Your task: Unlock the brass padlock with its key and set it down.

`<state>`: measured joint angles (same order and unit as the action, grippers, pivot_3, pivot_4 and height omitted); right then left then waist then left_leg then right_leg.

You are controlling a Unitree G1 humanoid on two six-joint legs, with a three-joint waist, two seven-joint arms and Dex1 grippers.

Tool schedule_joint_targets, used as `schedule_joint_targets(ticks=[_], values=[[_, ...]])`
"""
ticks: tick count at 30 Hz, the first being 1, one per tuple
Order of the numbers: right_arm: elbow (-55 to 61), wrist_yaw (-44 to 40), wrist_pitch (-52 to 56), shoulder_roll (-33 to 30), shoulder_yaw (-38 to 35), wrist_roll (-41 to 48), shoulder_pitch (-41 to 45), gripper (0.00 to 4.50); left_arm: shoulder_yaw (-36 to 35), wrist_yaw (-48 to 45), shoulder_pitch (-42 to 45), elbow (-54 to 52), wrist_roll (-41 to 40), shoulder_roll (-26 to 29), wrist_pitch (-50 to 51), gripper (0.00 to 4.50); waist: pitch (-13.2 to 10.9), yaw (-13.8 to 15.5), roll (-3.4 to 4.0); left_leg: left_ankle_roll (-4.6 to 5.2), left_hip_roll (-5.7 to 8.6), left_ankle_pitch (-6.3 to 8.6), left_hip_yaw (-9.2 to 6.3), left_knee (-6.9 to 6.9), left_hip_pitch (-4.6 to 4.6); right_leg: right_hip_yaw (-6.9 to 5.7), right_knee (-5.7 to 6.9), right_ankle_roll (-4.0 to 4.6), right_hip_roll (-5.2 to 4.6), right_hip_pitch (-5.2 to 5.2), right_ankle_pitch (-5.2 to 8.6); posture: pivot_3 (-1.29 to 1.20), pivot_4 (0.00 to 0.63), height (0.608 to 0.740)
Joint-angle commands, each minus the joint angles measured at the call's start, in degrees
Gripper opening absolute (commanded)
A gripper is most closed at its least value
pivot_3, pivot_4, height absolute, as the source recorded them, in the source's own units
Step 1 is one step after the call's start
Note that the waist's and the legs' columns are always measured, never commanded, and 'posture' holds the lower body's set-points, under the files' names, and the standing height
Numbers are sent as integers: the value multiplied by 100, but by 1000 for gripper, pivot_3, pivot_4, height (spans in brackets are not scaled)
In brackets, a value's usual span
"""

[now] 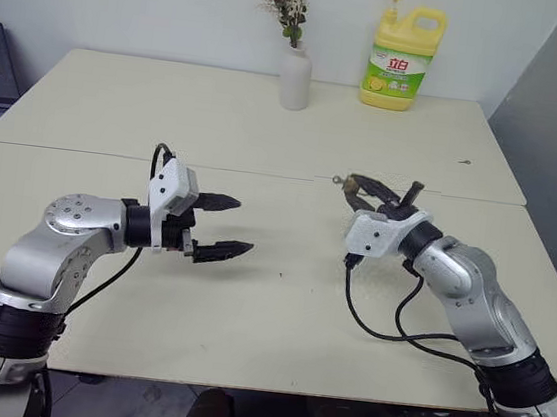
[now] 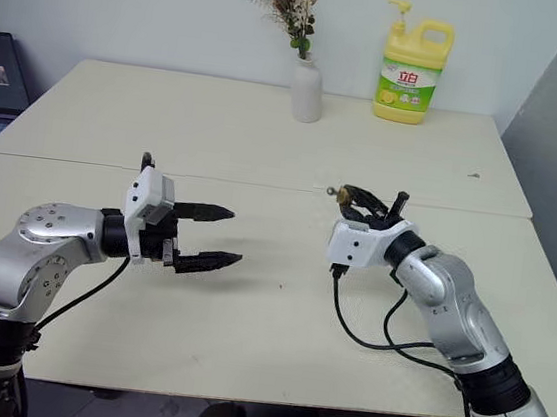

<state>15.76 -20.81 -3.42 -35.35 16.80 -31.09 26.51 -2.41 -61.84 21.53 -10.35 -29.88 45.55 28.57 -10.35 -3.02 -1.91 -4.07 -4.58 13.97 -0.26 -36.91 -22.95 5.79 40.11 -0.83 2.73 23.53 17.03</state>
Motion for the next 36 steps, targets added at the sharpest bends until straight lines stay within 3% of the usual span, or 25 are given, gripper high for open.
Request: schedule_joint_targets(ticks=[1, 9, 16, 28, 36], values=[[93, 250, -494, -35, -278, -33, 144, 933, -41, 39, 255, -228, -105, -47, 76, 4500, 0, 7, -1, 0, 0, 0, 0, -1, 0, 0, 0, 0, 0, -1, 0, 0, 150, 740], [21, 329, -1333, 43, -364, 56, 214, 933, -82, -55, 594, -443, -391, 26, 527, 4500, 1, 9, -1, 0, 0, 0, -1, -2, 1, -1, 2, 3, 0, -2, -2, 0, 150, 740], [-98, 312, -1890, 89, -379, 117, 279, 933, 20, -386, 1390, -136, -628, 57, 945, 4500, 1, 14, -1, 0, 2, 0, -3, -4, 1, -1, 2, 4, 0, -4, -3, 0, 150, 740], [-104, 90, -1985, 197, -389, 224, 271, 933, 519, -487, 2473, 806, -272, -517, 812, 4500, 1, 23, -1, 0, 3, -1, -5, -6, 1, -1, 5, 5, 0, -5, -3, 0, 150, 740], [-100, -85, -1952, 272, -382, 245, 299, 933, 696, -834, 2706, 1101, -74, -646, 590, 4500, 1, 14, -1, 0, 3, -1, -7, -6, 2, -3, 11, 5, 0, -5, -3, 0, 150, 740]])
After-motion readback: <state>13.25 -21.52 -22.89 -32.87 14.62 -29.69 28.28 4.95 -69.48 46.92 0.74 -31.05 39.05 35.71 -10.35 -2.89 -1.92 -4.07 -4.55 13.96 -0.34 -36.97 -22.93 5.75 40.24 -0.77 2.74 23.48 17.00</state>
